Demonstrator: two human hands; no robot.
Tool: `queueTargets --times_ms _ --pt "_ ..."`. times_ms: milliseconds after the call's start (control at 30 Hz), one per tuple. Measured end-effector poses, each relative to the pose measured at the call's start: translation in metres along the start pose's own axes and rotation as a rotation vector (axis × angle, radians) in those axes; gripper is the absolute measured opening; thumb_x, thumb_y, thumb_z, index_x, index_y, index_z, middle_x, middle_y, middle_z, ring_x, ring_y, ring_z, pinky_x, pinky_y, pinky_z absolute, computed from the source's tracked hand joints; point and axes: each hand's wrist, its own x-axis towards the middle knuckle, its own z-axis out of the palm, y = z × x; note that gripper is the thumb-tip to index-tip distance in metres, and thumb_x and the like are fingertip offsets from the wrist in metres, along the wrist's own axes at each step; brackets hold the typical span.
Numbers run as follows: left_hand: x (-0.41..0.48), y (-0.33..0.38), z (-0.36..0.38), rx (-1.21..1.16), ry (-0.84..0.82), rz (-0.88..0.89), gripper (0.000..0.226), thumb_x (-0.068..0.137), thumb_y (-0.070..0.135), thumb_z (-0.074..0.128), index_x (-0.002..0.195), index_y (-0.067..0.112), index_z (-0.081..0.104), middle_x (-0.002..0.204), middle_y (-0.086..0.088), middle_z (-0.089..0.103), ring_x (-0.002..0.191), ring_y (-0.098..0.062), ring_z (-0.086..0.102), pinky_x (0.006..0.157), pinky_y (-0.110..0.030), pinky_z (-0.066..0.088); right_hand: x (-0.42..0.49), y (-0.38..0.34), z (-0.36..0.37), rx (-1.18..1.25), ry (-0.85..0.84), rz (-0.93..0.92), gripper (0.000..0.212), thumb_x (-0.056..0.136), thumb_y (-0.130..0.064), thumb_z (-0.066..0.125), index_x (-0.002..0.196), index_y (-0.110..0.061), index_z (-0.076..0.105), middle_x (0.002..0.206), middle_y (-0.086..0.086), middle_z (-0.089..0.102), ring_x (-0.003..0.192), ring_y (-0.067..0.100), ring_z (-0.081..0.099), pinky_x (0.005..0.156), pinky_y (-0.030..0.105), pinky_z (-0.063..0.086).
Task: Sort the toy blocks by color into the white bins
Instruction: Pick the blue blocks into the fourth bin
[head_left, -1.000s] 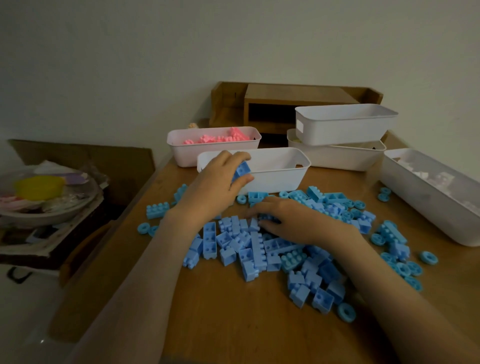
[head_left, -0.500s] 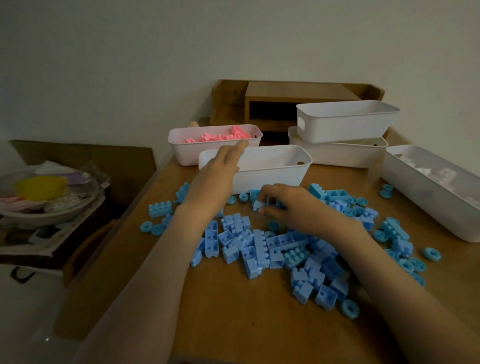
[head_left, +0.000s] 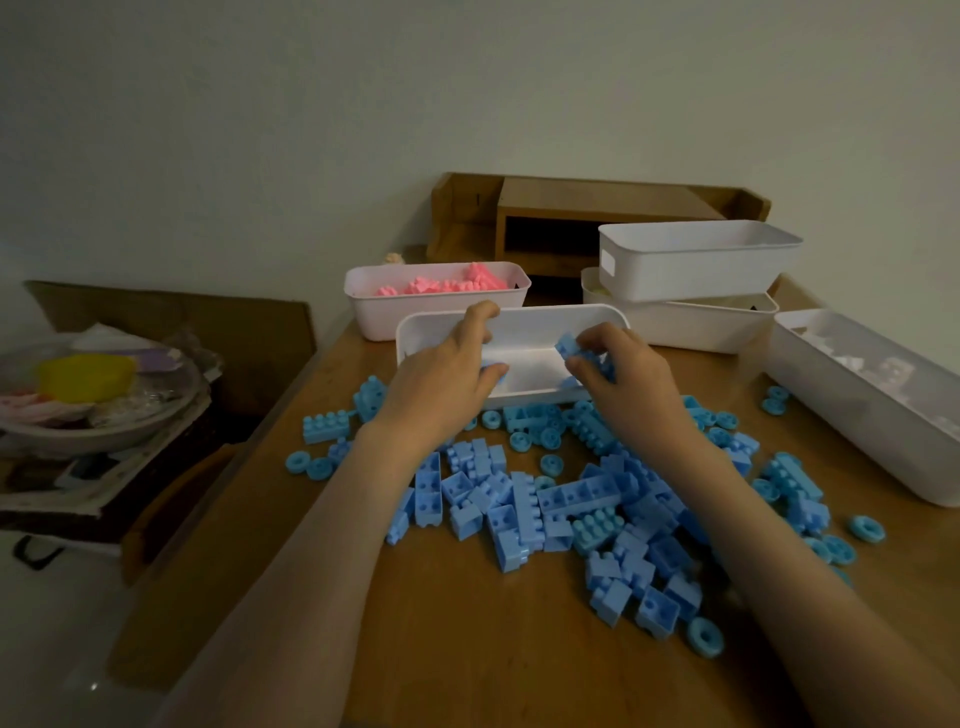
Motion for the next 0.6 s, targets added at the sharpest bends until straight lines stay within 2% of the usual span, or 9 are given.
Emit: queueTargets --times_ms 100,200,300,367,400,467,600 --pt "-0.0001 0.0002 -0.0003 0.012 -0.02 -0.002 0.048 0.097 0.035 0.046 0.138 0.024 0.024 0.134 0.004 0.049 0.09 -0.021 0.062 0.066 -0.029 0.043 0.0027 0.0025 0.0022 0.035 -0.008 0.022 0.028 0.091 -0.014 0.058 0.118 -0.01 0.053 0.115 0.009 0.053 0.085 0.012 0.046 0.064 0.009 0.032" --pt "0.0003 -0.0001 0.0009 0.031 -0.031 0.008 0.043 0.098 0.037 0.042 0.137 0.025 0.03 0.127 0.006 0.054 0.096 -0.02 0.061 0.068 -0.028 0.043 0.0037 0.0036 0.0039 0.024 -0.053 0.039 0.044 0.089 -0.009 0.059 0.13 -0.014 0.043 0.126 0.008 0.045 0.095 0.013 0.046 0.075 0.014 0.032" --pt "0.0 -0.0024 0.0013 0.06 -0.04 0.051 0.029 0.1 0.037 0.038 0.125 0.027 0.045 0.109 0.005 0.064 0.087 -0.016 0.061 0.06 -0.028 0.042 0.0012 0.0036 0.0035 0.031 -0.05 -0.02 0.058 0.086 -0.001 0.059 0.137 -0.014 0.034 0.135 0.009 0.036 0.115 0.019 0.04 0.093 0.022 0.034" --pt "-0.0009 -0.0032 0.0011 0.06 -0.048 0.076 0.024 0.099 0.039 0.04 0.113 0.027 0.055 0.101 0.007 0.066 0.079 -0.009 0.055 0.054 -0.02 0.034 -0.0007 0.0034 0.0022 0.059 0.006 -0.066 0.063 0.08 0.01 0.052 0.137 -0.012 0.034 0.134 0.01 0.034 0.122 0.022 0.035 0.101 0.026 0.031" --pt "-0.0012 -0.0034 0.0005 0.062 -0.053 0.089 0.023 0.098 0.039 0.041 0.107 0.027 0.058 0.098 0.009 0.066 0.079 -0.007 0.053 0.053 -0.017 0.032 -0.001 0.0029 0.0014 0.075 0.031 -0.083 0.065 0.076 0.013 0.049 0.135 -0.01 0.034 0.131 0.01 0.034 0.121 0.021 0.035 0.102 0.027 0.031" --pt "-0.0014 -0.0035 -0.0001 0.076 -0.062 0.123 0.024 0.096 0.041 0.045 0.1 0.026 0.063 0.095 0.009 0.064 0.082 -0.008 0.054 0.056 -0.02 0.036 -0.0006 0.0031 0.0012 0.084 0.059 -0.122 0.061 0.074 0.015 0.049 0.13 -0.005 0.036 0.123 0.006 0.035 0.115 0.016 0.036 0.1 0.026 0.035" --pt "-0.003 -0.0034 -0.0015 0.042 -0.075 0.159 0.031 0.093 0.045 0.047 0.088 0.022 0.067 0.086 0.007 0.062 0.08 -0.009 0.053 0.062 -0.029 0.044 0.0007 0.0045 0.0029 0.128 0.052 -0.096 0.041 0.08 0.001 0.067 0.104 -0.009 0.035 0.105 0.004 0.039 0.09 0.016 0.045 0.076 0.014 0.043"
